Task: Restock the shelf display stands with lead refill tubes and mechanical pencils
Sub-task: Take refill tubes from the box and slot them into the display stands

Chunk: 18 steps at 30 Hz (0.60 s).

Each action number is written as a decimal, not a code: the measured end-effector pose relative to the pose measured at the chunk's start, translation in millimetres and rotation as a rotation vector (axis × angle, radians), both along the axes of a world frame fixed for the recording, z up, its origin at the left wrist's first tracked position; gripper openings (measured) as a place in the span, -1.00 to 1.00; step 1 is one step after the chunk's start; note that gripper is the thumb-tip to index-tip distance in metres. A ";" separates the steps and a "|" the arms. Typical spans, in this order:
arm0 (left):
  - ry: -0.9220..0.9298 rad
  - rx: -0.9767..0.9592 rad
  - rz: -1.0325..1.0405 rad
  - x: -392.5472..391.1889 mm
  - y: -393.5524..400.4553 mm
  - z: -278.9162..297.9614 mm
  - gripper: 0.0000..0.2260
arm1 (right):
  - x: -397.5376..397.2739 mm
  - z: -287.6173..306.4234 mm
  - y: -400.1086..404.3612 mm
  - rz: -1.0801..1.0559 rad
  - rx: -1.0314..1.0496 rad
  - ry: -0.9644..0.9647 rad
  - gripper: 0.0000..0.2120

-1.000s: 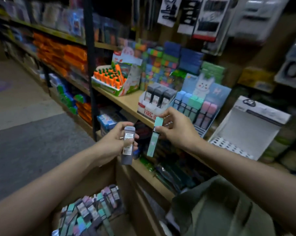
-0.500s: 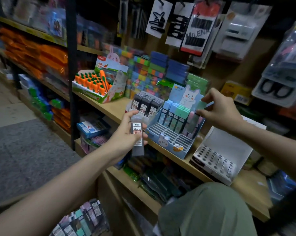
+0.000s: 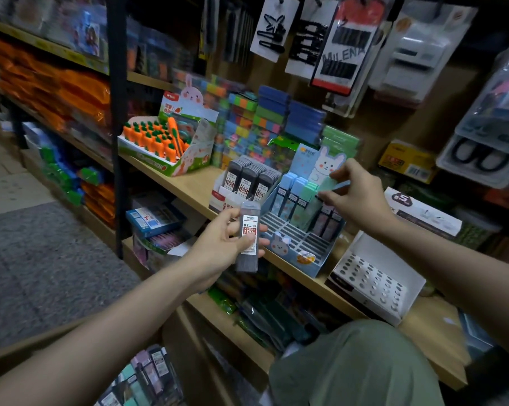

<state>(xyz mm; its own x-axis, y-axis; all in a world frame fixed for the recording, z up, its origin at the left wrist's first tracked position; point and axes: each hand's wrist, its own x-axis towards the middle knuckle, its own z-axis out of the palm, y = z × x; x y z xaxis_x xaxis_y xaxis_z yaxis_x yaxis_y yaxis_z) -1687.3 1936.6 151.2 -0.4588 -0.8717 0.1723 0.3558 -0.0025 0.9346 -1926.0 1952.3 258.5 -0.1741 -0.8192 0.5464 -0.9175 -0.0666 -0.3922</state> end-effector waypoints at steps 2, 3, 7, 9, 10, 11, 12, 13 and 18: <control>-0.009 0.009 0.012 -0.3 1.2 -1.2 -0.71 | 7.4 -6.1 -6.8 0.018 0.009 0.019 -0.71; -0.016 0.007 0.024 0.1 1.4 -2.2 -0.73 | 10.0 -9.1 -10.4 0.027 0.017 0.017 -0.72; -0.058 -0.007 0.082 6.7 -2.6 -5.8 -0.76 | 15.1 -17.2 -20.3 0.037 0.037 0.023 -0.74; -0.059 -0.003 0.103 10.4 -5.5 -8.0 -0.76 | 16.6 -19.5 -22.3 0.040 0.041 0.036 -0.74; -0.058 -0.001 0.114 11.9 -6.8 -8.9 -0.76 | 17.5 -20.5 -23.0 0.038 0.044 0.036 -0.75; -0.056 -0.001 0.124 12.6 -8.0 -9.8 -0.76 | 17.9 -21.2 -24.0 0.036 0.051 0.034 -0.75; -0.054 0.001 0.131 12.9 -9.3 -10.6 -0.76 | 18.2 -22.2 -25.3 0.034 0.061 0.033 -0.75; -0.052 0.005 0.136 12.7 -10.4 -11.5 -0.76 | 18.3 -23.3 -26.3 0.032 0.070 0.031 -0.75; -0.059 0.021 0.170 10.8 -14.1 -13.8 -0.73 | 20.7 -31.8 -30.4 -0.005 0.051 0.034 -0.76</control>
<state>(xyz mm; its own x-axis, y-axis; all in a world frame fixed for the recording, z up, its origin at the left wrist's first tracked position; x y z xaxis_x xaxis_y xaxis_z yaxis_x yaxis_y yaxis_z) -1676.5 1922.5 137.4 -0.3135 -0.9406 0.1307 0.2975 0.0334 0.9541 -1905.3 1921.9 226.7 -0.1603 -0.8453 0.5097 -0.9307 -0.0426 -0.3633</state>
